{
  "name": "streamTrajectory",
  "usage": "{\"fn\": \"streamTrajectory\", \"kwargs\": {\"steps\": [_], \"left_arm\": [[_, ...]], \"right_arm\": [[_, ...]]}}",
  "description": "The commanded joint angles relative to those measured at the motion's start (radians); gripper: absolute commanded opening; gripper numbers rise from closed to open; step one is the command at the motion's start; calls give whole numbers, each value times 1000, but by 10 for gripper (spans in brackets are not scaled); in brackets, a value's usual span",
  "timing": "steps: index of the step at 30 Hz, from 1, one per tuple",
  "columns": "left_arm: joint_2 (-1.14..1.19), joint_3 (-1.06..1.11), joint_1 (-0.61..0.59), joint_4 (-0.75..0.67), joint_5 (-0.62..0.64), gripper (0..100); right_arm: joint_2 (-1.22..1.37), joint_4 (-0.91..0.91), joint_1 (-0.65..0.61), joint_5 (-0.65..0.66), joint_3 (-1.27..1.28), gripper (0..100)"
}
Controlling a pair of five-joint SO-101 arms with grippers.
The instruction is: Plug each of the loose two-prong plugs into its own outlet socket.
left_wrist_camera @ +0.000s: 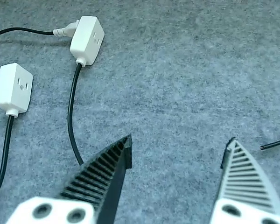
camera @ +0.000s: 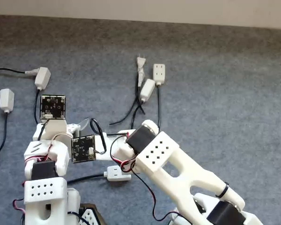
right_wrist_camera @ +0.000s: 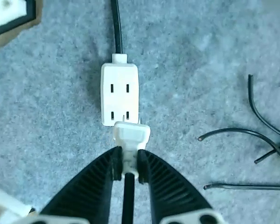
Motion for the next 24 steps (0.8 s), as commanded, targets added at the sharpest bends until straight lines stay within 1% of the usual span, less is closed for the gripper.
{"fn": "streamTrajectory", "kwargs": {"steps": [1, 4, 11, 16, 24], "left_arm": [[4, -85, -87, -17, 60, 312], [4, -104, -159, -17, 86, 312], [4, -110, -170, -17, 98, 312], [4, -110, -214, -21, 100, 312], [4, -110, -211, -21, 114, 312]], "right_arm": [[-8, -68, -5, 11, 39, 6], [-10, -79, -5, 11, 67, 6], [-10, -77, -5, 12, 74, 6], [-10, -73, -5, 11, 76, 6], [-10, 22, -1, 15, 65, 6]]}}
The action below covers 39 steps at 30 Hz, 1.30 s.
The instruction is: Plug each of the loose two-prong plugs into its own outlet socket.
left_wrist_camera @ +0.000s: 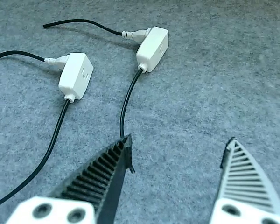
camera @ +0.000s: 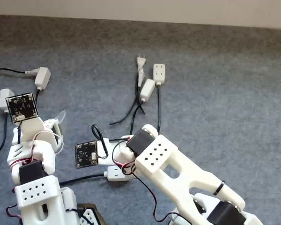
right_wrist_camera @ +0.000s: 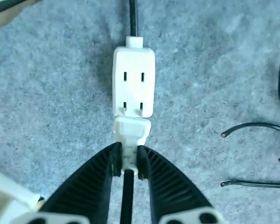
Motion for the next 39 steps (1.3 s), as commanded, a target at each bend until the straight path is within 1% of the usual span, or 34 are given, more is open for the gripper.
{"fn": "streamTrajectory", "kwargs": {"steps": [1, 11, 16, 24, 26, 30, 33, 36, 39], "left_arm": [[4, -45, -5, -21, 23, 312], [4, -42, 8, -21, 25, 312], [-2, -45, -18, -21, 61, 312], [-1, -45, -18, -21, 60, 312], [-4, -47, -42, -21, 60, 312], [5, -68, -140, -21, 63, 312], [8, -107, -173, -17, 61, 312], [90, -170, -176, -12, 60, 312], [291, -282, -188, 25, 58, 312]], "right_arm": [[-10, 30, -1, 15, -15, 6], [-8, -30, -4, 9, -15, 6], [-12, -30, -4, -9, -39, 6], [-12, -19, -5, -9, -81, 6], [-12, -19, -5, -9, -81, 6], [-12, -19, -5, -9, -81, 6], [-8, -21, -5, -9, -81, 6], [-2, -25, -4, -9, -77, 6], [-8, -25, -4, -9, -77, 6]]}}
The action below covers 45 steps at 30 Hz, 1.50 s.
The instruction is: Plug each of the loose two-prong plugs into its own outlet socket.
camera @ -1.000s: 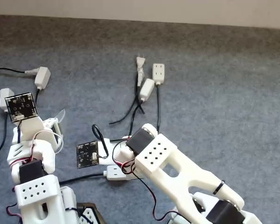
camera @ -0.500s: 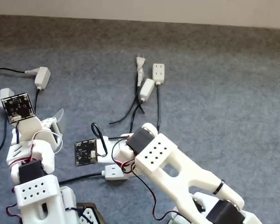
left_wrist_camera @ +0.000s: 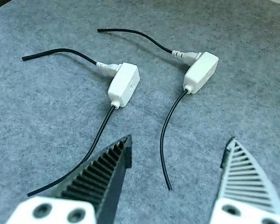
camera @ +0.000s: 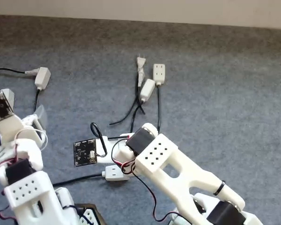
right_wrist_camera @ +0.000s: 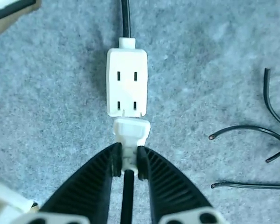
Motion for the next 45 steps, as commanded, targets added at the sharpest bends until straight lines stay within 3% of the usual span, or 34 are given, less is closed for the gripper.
{"fn": "streamTrajectory", "kwargs": {"steps": [1, 9, 19, 30, 45], "left_arm": [[282, -188, -31, 26, -2, 312], [820, -515, -104, 21, -5, 313], [1170, -834, -205, 28, -78, 313], [1394, -998, -246, 28, -120, 313], [1425, -1018, -255, 28, -121, 313]], "right_arm": [[-8, -12, -4, -9, -47, 6], [-10, -15, -5, -11, -42, 6], [-5, -7, -5, -6, -42, 6], [1, -8, -58, -9, -39, 6], [165, -5, -42, -11, -96, 6]]}}
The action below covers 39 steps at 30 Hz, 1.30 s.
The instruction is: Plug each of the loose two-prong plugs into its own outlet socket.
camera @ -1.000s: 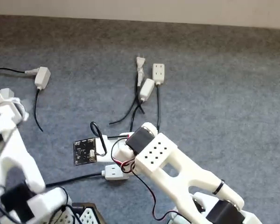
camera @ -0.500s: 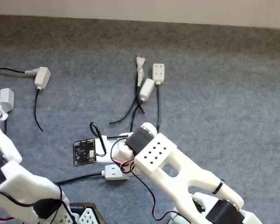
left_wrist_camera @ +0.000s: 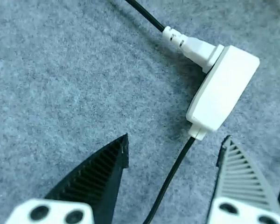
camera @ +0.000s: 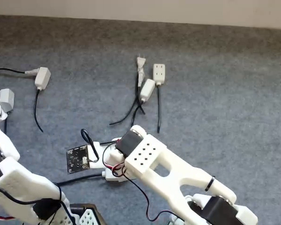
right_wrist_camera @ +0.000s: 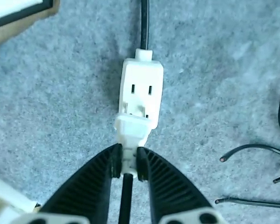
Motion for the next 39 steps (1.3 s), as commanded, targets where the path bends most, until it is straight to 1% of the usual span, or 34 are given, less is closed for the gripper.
{"fn": "streamTrajectory", "kwargs": {"steps": [1, 5, 11, 22, 24, 26, 29, 34, 39], "left_arm": [[-4, -41, -7, 8, -9, 313], [-4, -41, -1, 8, -9, 313], [-4, -35, 5, 8, -9, 313], [-5, -33, 13, 25, -9, 313], [-13, -44, 64, 120, -74, 315], [-39, -88, 150, 264, -133, 316], [-134, -130, 262, 413, -135, 316], [-401, -82, 427, 528, -137, 317], [-708, 105, 530, 535, -147, 317]], "right_arm": [[8, -1, 39, -9, -53, 6], [13, 64, 81, -3, -101, 6], [7, 173, 93, -2, -209, 6], [18, 203, 90, -6, -234, 6], [15, 191, 94, -40, -239, 6], [5, 128, 101, -146, -246, 6], [-28, 27, 110, -261, -260, 6], [-145, -128, 156, -376, -147, 6], [-308, -239, 220, -437, 35, 6]]}}
